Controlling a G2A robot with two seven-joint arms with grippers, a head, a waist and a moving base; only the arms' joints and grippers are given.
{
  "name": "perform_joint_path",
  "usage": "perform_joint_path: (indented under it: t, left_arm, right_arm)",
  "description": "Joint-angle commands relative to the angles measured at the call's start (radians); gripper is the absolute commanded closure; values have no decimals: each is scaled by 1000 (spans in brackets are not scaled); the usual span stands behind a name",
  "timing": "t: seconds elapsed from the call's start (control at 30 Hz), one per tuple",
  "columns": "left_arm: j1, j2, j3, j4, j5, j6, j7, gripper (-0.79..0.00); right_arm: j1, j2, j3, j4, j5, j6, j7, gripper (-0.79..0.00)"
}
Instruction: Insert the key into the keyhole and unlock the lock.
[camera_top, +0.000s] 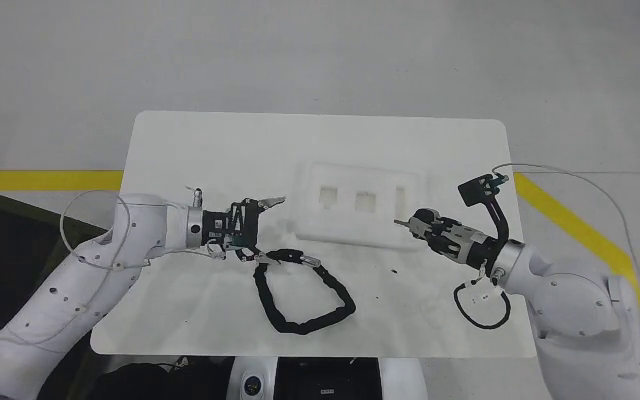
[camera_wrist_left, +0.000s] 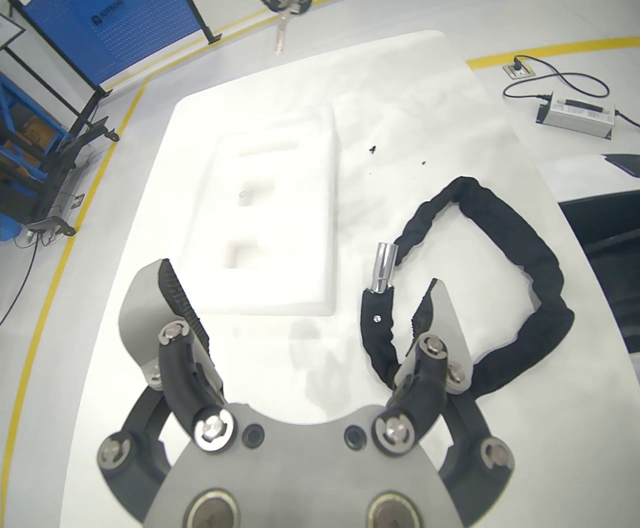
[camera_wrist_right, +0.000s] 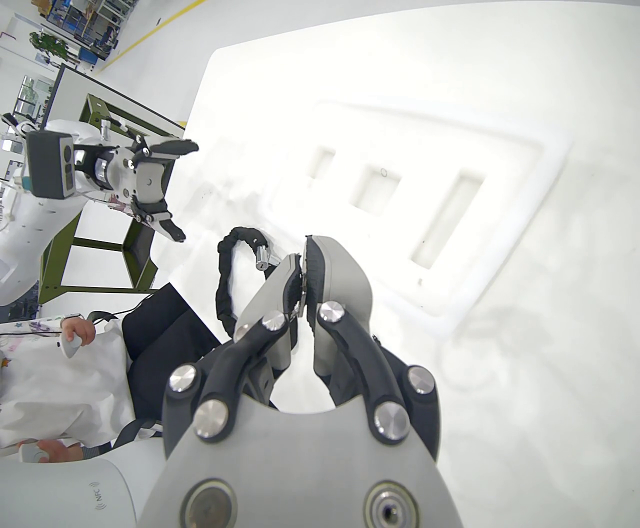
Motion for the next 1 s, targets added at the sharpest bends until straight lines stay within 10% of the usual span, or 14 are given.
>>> perform_joint_path:
  t: [0.0,0.97]
  left_arm:
    - [0,-4,21,-10,38,-12,11,-785]
    - [-40,-30,156,12,297,-75,105,-785]
  right_arm:
    - [0,0,0,0,0,0,0,0]
    - [0,0,0,0,0,0,0,0]
